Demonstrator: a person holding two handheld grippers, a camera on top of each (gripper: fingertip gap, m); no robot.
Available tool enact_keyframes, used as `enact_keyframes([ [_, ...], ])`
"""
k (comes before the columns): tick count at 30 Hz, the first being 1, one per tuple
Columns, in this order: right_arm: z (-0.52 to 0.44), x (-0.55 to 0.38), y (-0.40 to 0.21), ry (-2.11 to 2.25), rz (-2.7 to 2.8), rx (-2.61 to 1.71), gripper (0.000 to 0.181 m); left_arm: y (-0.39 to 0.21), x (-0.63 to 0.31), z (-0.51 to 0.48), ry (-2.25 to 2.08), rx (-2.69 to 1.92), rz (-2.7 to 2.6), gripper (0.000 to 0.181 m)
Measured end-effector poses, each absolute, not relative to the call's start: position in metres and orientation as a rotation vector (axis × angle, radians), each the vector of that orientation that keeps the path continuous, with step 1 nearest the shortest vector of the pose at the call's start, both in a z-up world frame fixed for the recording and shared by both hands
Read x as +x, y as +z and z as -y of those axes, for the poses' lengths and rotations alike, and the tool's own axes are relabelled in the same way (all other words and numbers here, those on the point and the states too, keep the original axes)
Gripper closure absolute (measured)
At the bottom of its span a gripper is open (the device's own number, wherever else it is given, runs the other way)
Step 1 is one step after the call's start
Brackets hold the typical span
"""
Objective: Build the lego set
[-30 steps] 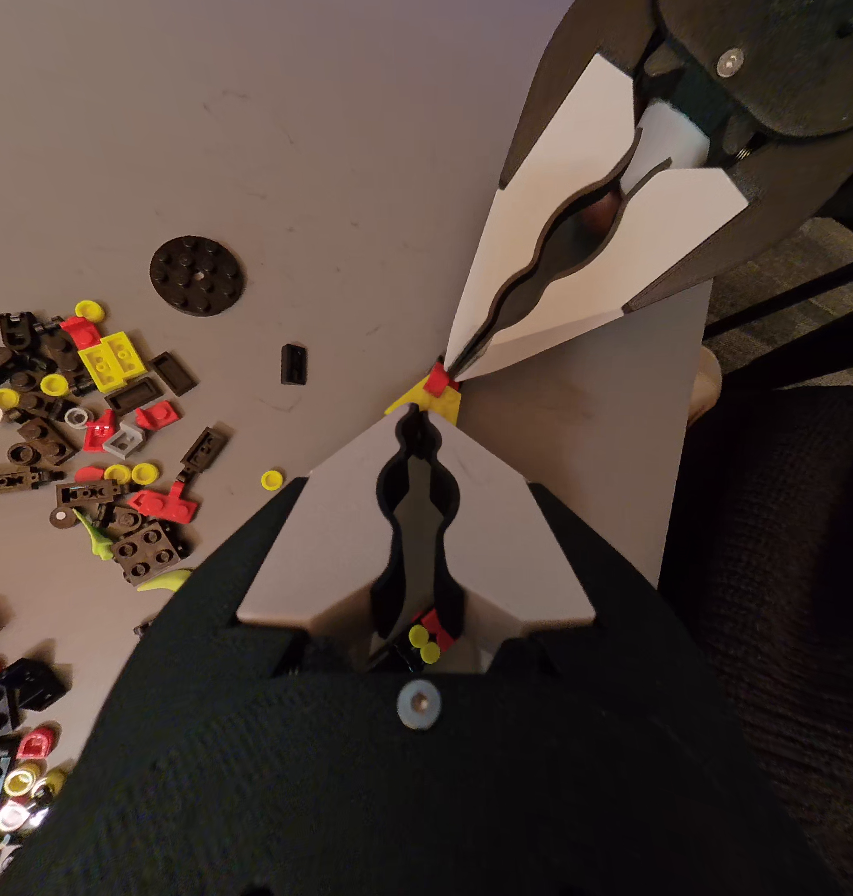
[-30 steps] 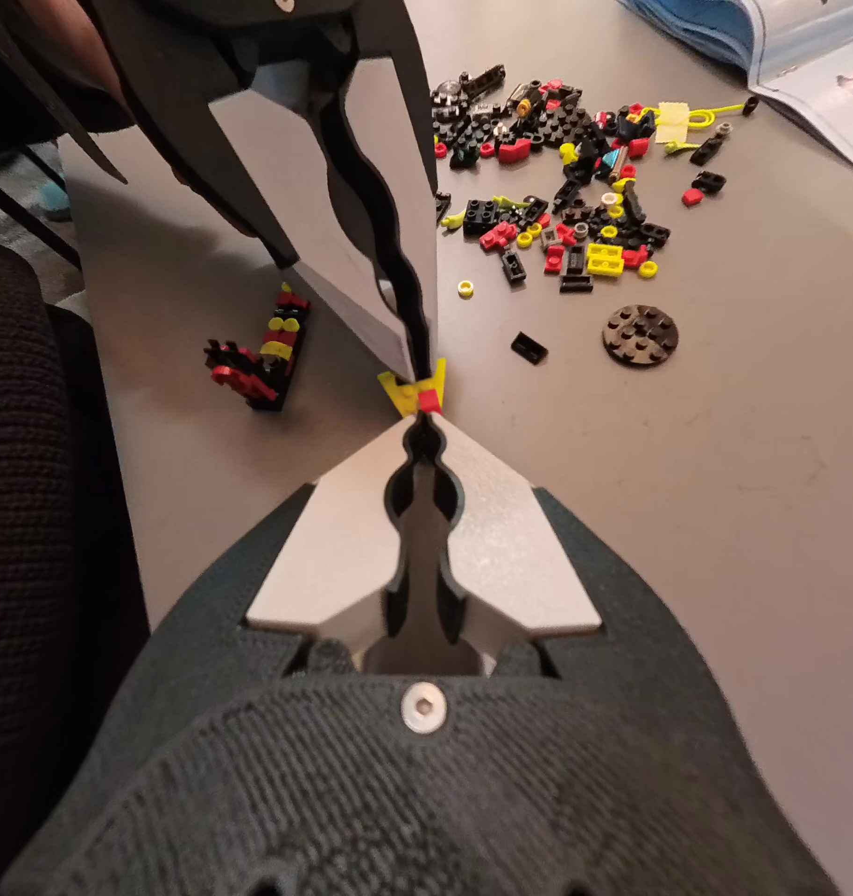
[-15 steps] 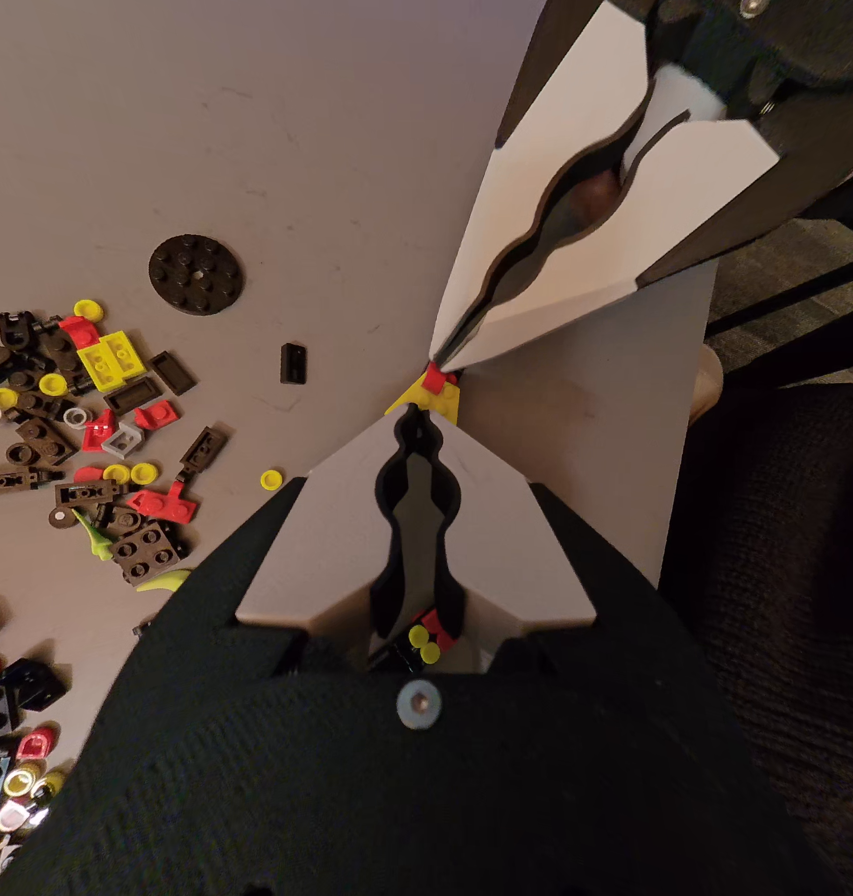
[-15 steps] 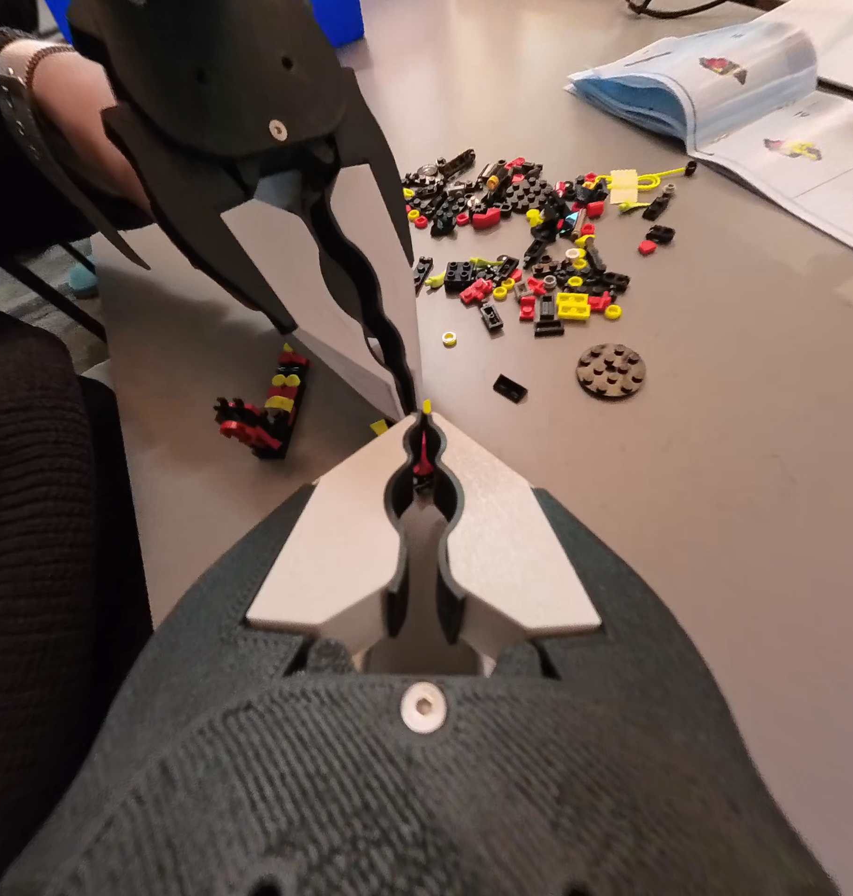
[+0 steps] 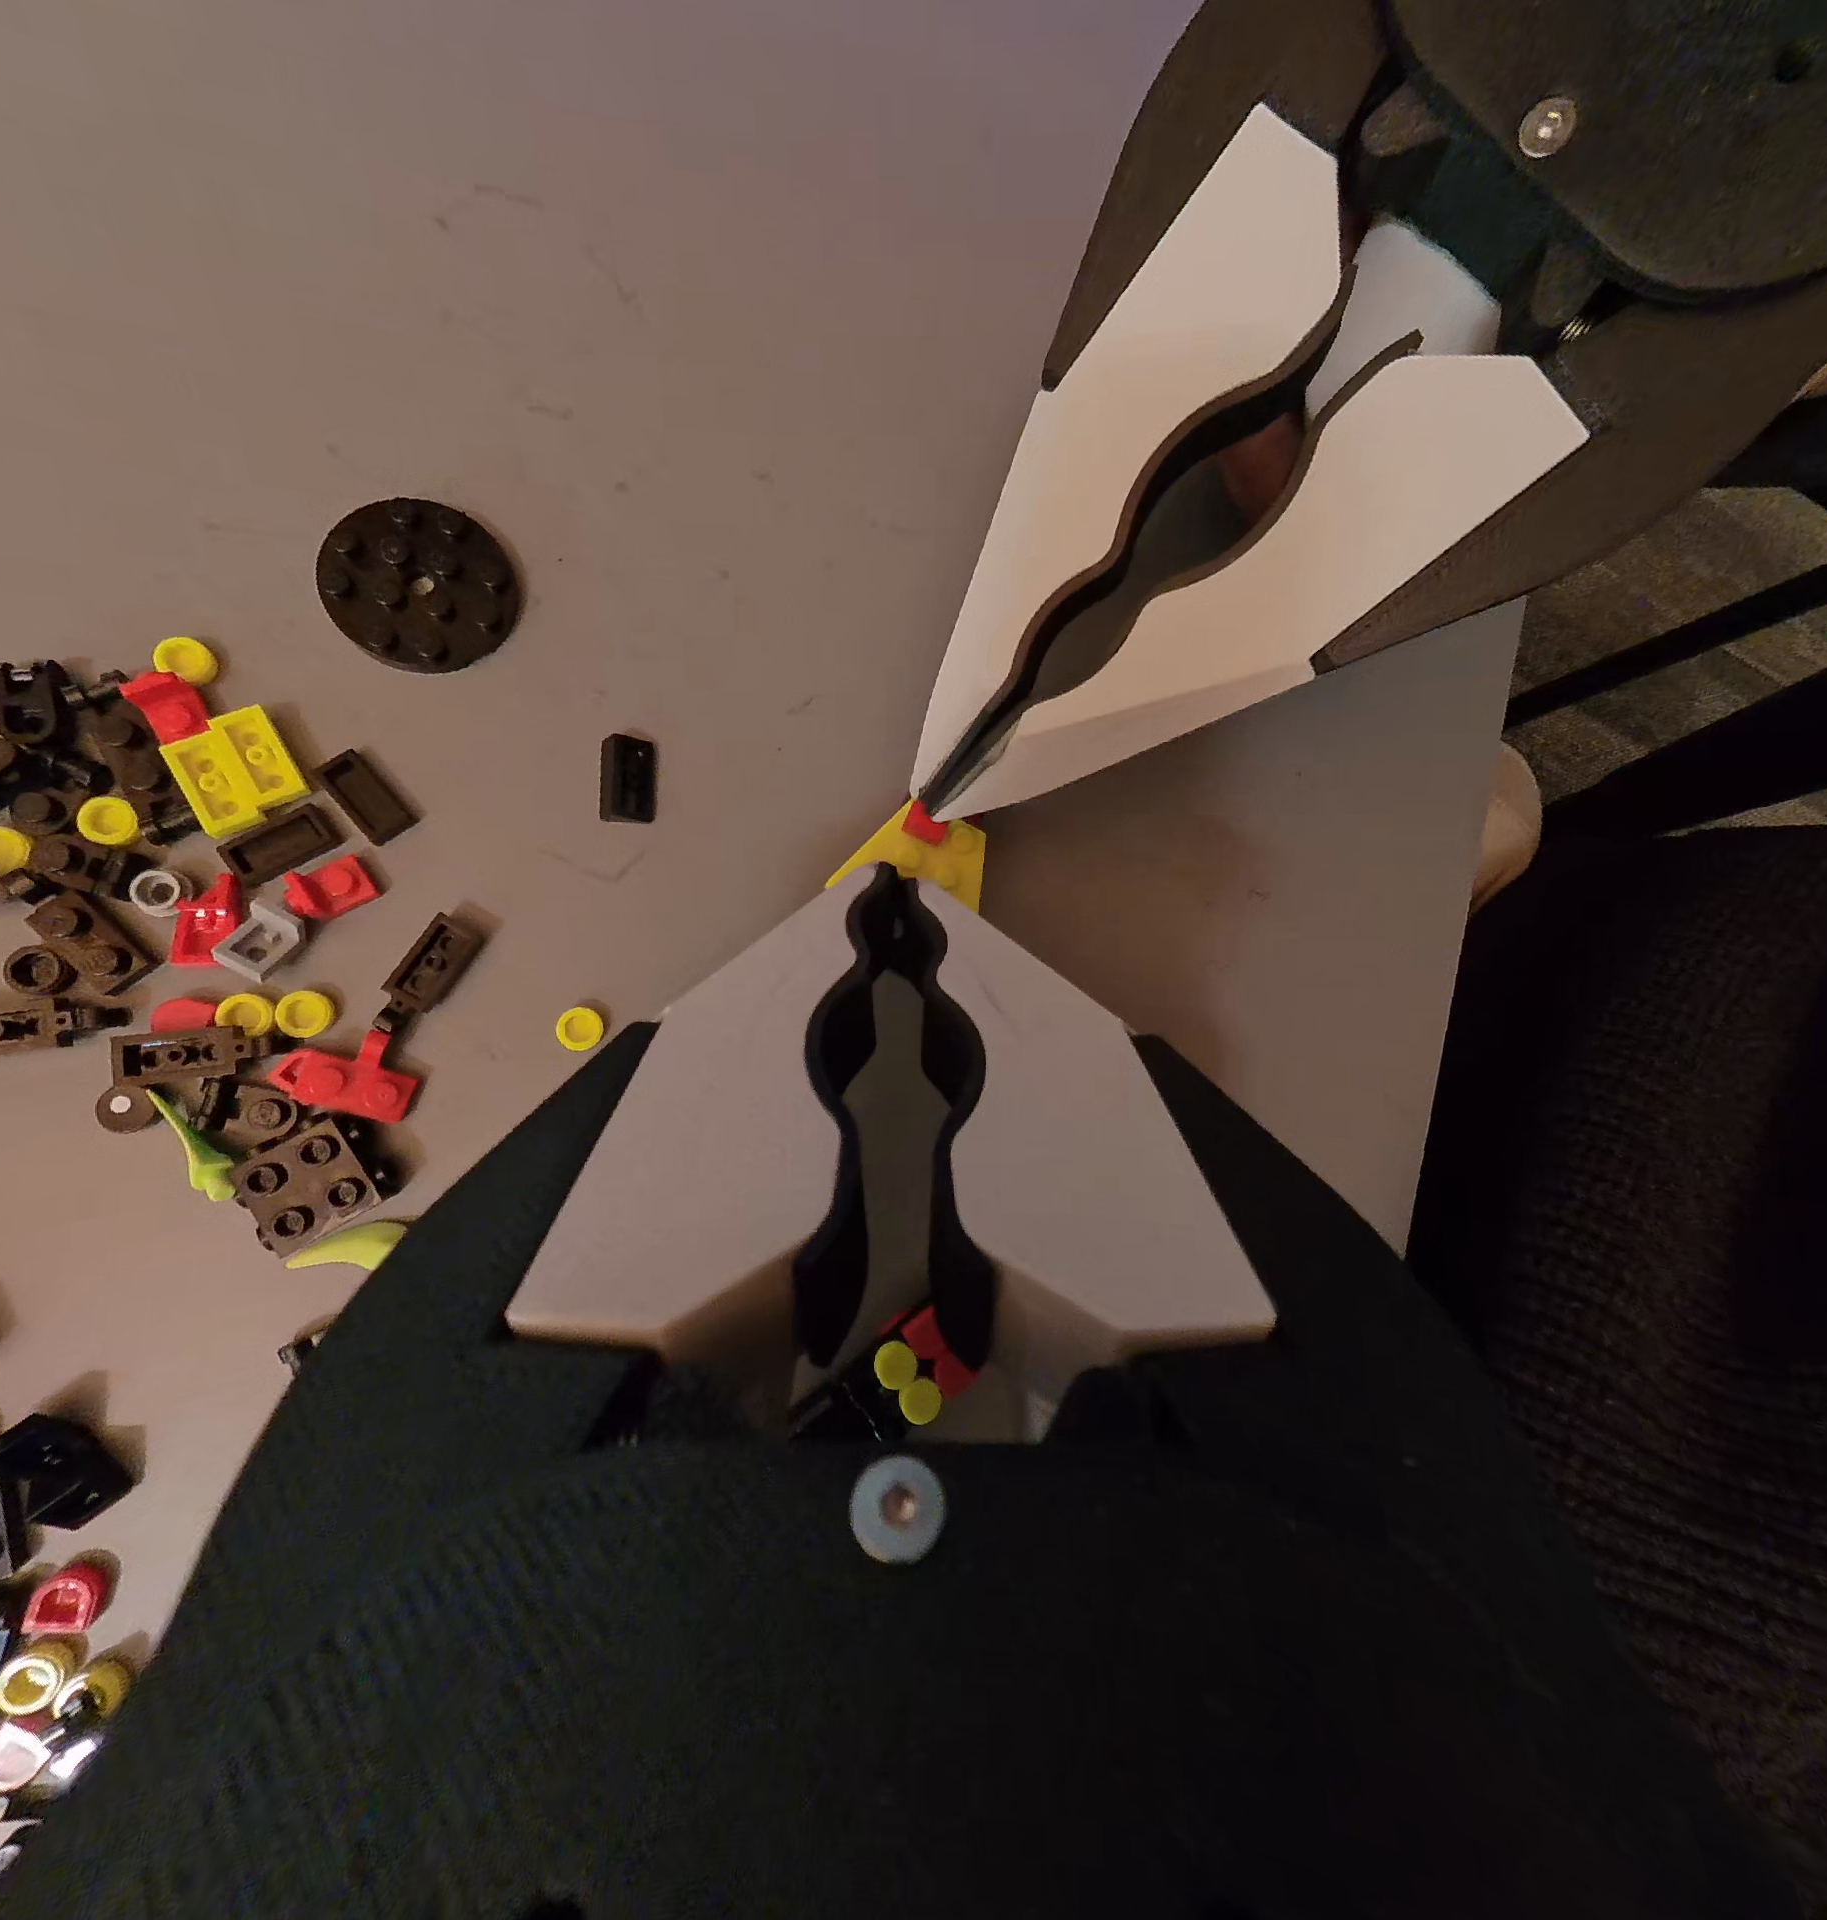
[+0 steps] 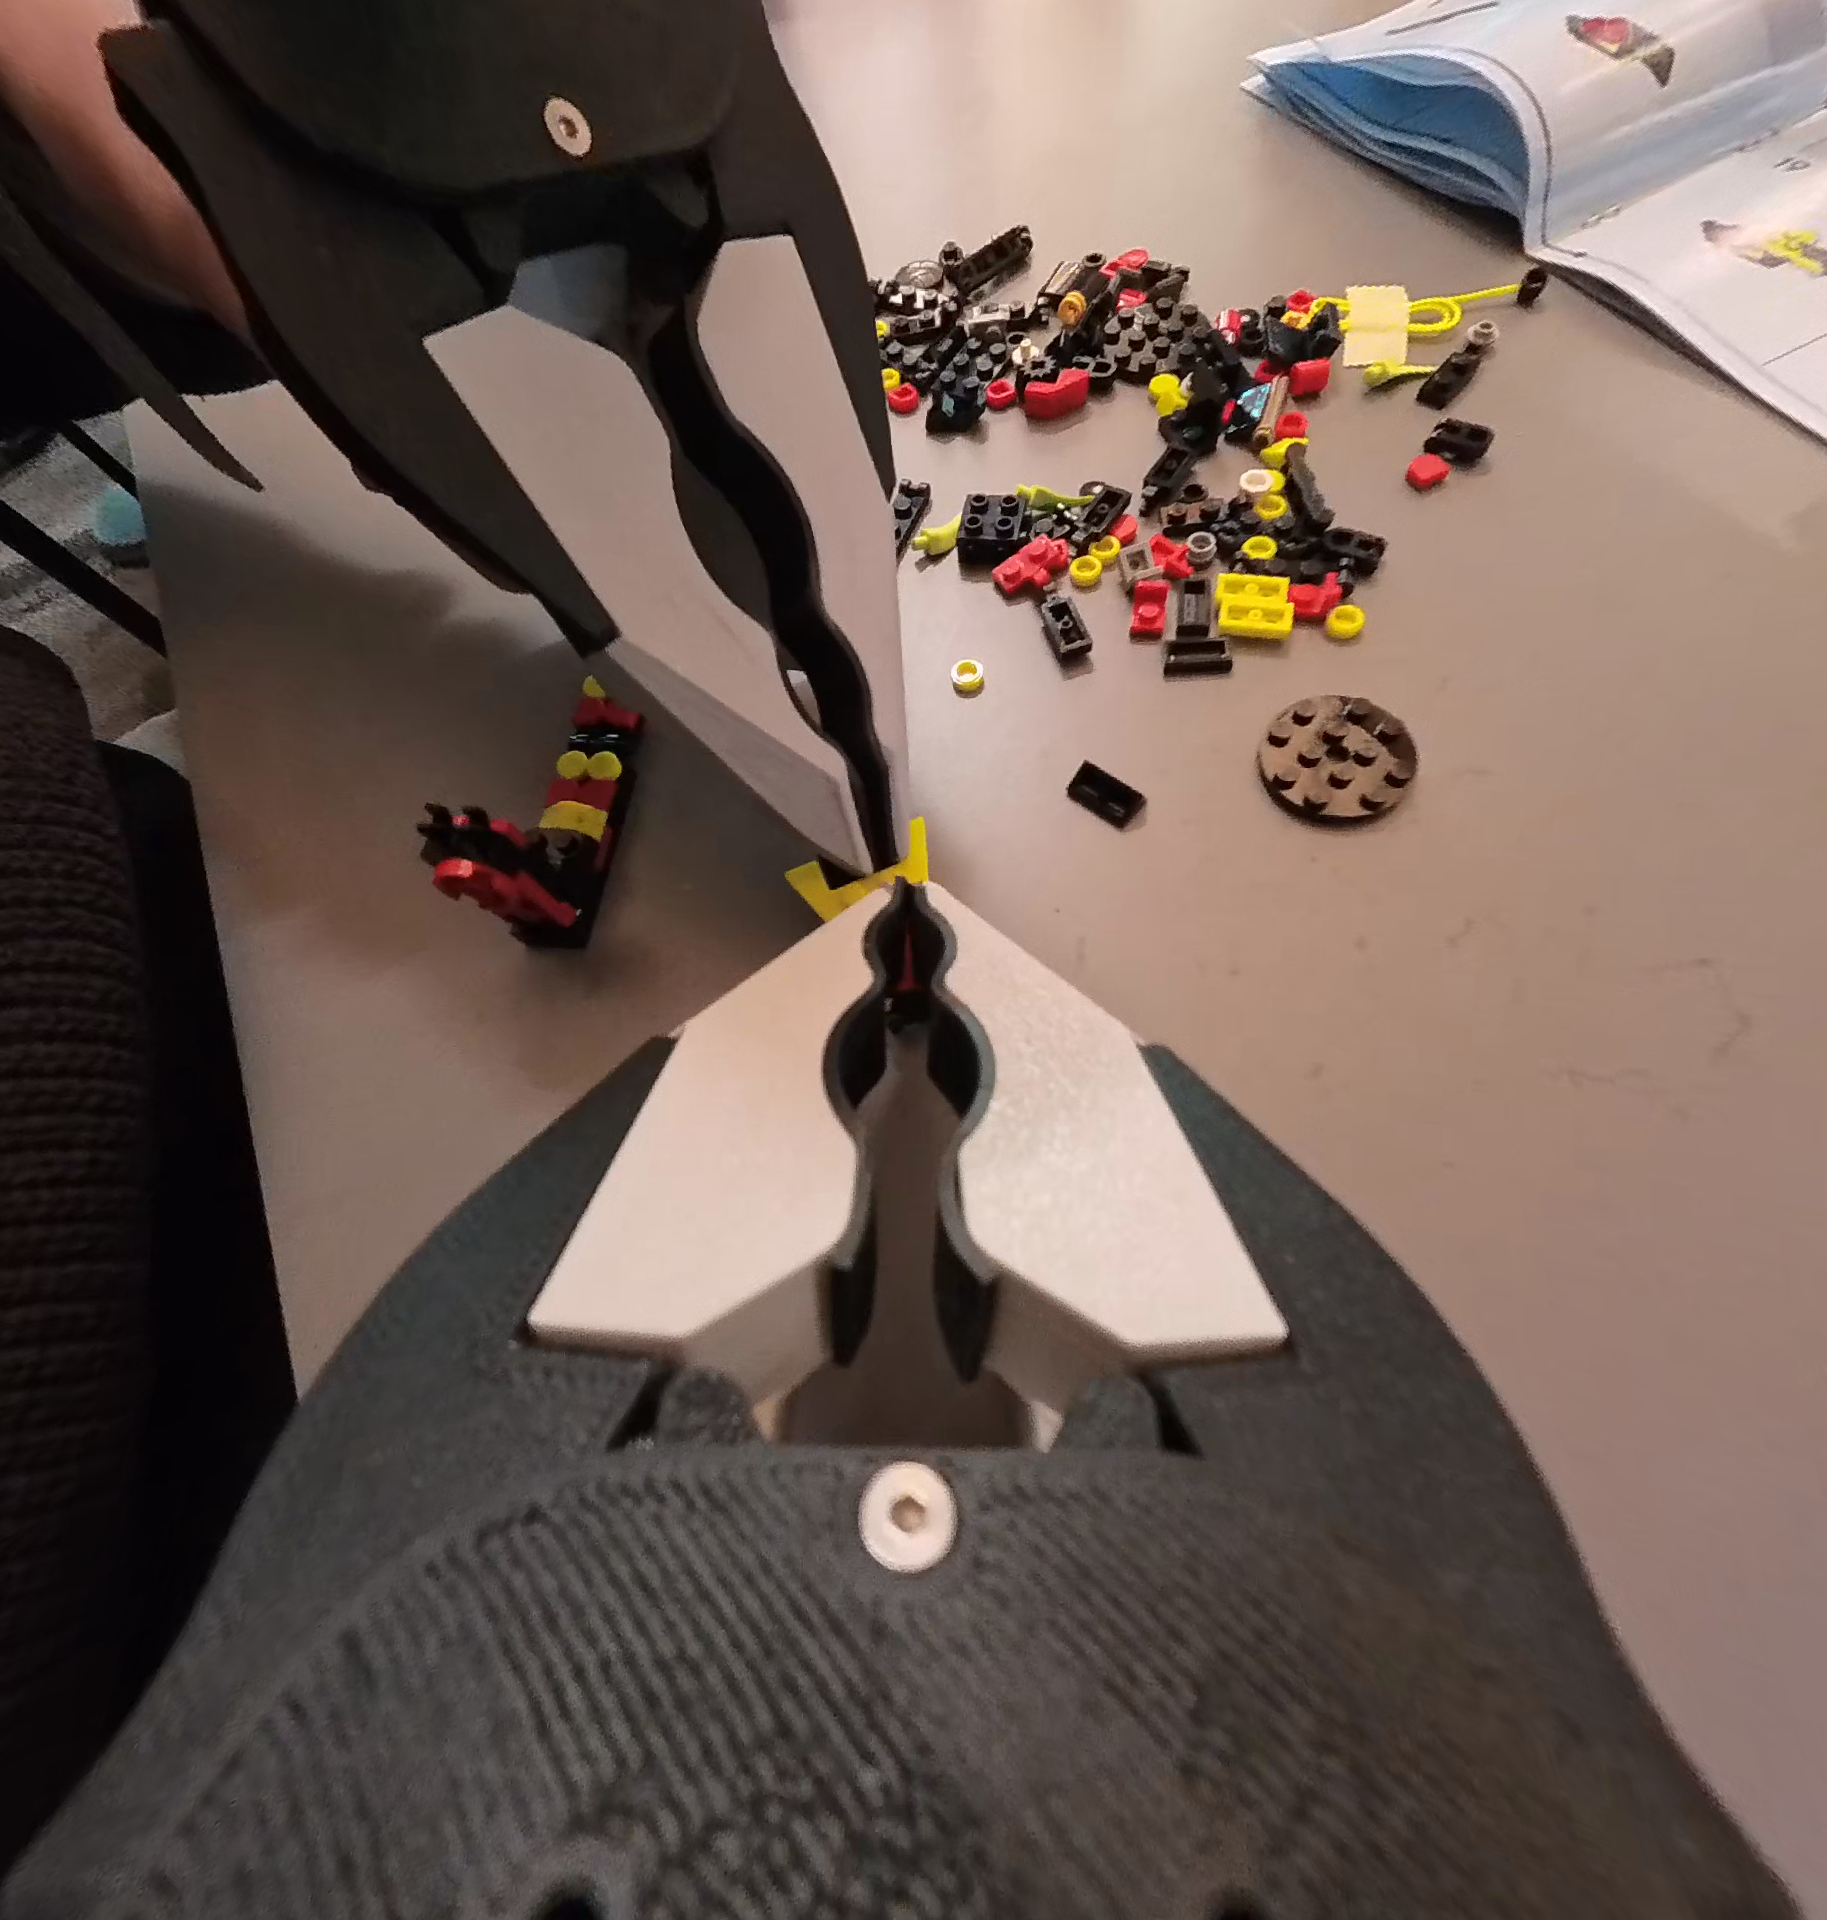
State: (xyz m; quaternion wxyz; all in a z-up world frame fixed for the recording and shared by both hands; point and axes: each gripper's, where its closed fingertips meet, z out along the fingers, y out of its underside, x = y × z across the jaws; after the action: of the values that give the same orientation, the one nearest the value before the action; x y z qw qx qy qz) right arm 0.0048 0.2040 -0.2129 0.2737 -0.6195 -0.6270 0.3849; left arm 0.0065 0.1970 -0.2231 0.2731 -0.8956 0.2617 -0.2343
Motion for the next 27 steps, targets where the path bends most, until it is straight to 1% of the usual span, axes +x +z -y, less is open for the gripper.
enact_keyframes([
  [18,-0.202,0.005,-0.216,0.93,1.708,-1.608,0.181,-0.224,0.005,-0.198,-0.605,-2.424,-0.685,0.181],
  [23,-0.213,0.008,-0.202,0.964,1.615,-1.62,0.181,-0.228,0.002,-0.198,-0.574,-2.437,-0.686,0.181],
  [27,-0.215,0.016,-0.204,0.926,1.638,-1.627,0.181,-0.225,0.003,-0.199,-0.599,-2.431,-0.673,0.181],
])
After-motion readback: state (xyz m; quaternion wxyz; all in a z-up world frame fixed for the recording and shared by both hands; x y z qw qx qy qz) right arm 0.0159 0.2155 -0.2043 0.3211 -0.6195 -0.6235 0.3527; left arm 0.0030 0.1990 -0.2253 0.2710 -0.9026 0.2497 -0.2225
